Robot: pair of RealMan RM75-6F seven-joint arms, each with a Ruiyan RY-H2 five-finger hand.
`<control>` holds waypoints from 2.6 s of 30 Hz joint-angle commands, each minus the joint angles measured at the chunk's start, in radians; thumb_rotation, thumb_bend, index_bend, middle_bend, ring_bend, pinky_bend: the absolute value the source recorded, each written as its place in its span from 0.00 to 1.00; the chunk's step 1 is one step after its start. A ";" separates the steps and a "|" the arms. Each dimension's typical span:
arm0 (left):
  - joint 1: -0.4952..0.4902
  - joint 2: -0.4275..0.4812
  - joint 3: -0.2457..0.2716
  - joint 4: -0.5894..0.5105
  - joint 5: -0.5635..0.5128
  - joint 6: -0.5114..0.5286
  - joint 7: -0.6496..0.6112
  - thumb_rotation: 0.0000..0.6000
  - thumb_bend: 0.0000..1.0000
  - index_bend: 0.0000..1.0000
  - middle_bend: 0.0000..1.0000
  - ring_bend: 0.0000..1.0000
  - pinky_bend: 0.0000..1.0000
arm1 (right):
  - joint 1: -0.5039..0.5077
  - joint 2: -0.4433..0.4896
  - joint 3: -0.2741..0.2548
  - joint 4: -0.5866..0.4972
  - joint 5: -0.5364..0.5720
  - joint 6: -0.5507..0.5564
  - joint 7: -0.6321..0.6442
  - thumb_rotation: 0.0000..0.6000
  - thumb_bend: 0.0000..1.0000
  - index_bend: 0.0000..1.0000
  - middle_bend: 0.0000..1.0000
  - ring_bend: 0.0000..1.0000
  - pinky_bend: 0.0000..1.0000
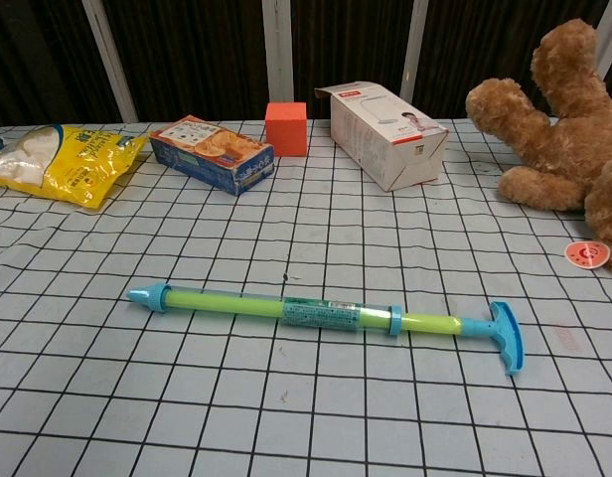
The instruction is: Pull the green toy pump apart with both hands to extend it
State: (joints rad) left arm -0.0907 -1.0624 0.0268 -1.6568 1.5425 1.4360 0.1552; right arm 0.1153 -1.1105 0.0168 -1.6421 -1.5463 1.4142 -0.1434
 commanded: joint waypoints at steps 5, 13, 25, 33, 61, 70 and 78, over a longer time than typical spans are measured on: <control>0.000 0.000 0.002 0.002 -0.002 -0.005 0.003 1.00 0.00 0.00 0.00 0.00 0.00 | -0.003 -0.008 0.002 0.009 -0.009 0.014 -0.003 1.00 0.19 0.00 0.00 0.00 0.00; -0.001 -0.002 0.009 -0.006 0.019 -0.002 0.012 1.00 0.00 0.00 0.00 0.00 0.00 | -0.007 -0.013 0.002 0.016 -0.022 0.032 0.006 1.00 0.19 0.00 0.00 0.00 0.00; 0.000 0.000 0.024 -0.011 0.055 0.005 0.022 1.00 0.00 0.00 0.00 0.00 0.00 | -0.011 -0.022 -0.004 0.018 -0.041 0.045 0.008 1.00 0.19 0.01 0.00 0.00 0.00; 0.006 0.010 0.030 -0.008 0.066 0.016 -0.022 1.00 0.01 0.00 0.00 0.00 0.00 | 0.027 -0.059 0.009 -0.004 -0.084 0.031 0.042 1.00 0.19 0.32 0.06 0.00 0.00; 0.005 0.016 0.027 -0.007 0.055 0.006 -0.056 1.00 0.01 0.00 0.00 0.00 0.00 | 0.238 -0.379 0.077 -0.051 0.158 -0.299 -0.325 1.00 0.19 0.45 0.13 0.00 0.00; 0.001 0.015 0.028 -0.009 0.054 -0.003 -0.061 1.00 0.01 0.00 0.00 0.00 0.00 | 0.264 -0.443 0.081 -0.030 0.205 -0.313 -0.368 1.00 0.19 0.46 0.14 0.00 0.00; -0.001 0.015 0.028 -0.012 0.050 -0.010 -0.063 1.00 0.01 0.00 0.00 0.00 0.00 | 0.283 -0.484 0.088 0.004 0.242 -0.324 -0.384 1.00 0.27 0.48 0.14 0.00 0.00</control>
State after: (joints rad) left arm -0.0920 -1.0478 0.0543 -1.6689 1.5926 1.4264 0.0925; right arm 0.3955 -1.5905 0.1032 -1.6421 -1.3089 1.0916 -0.5261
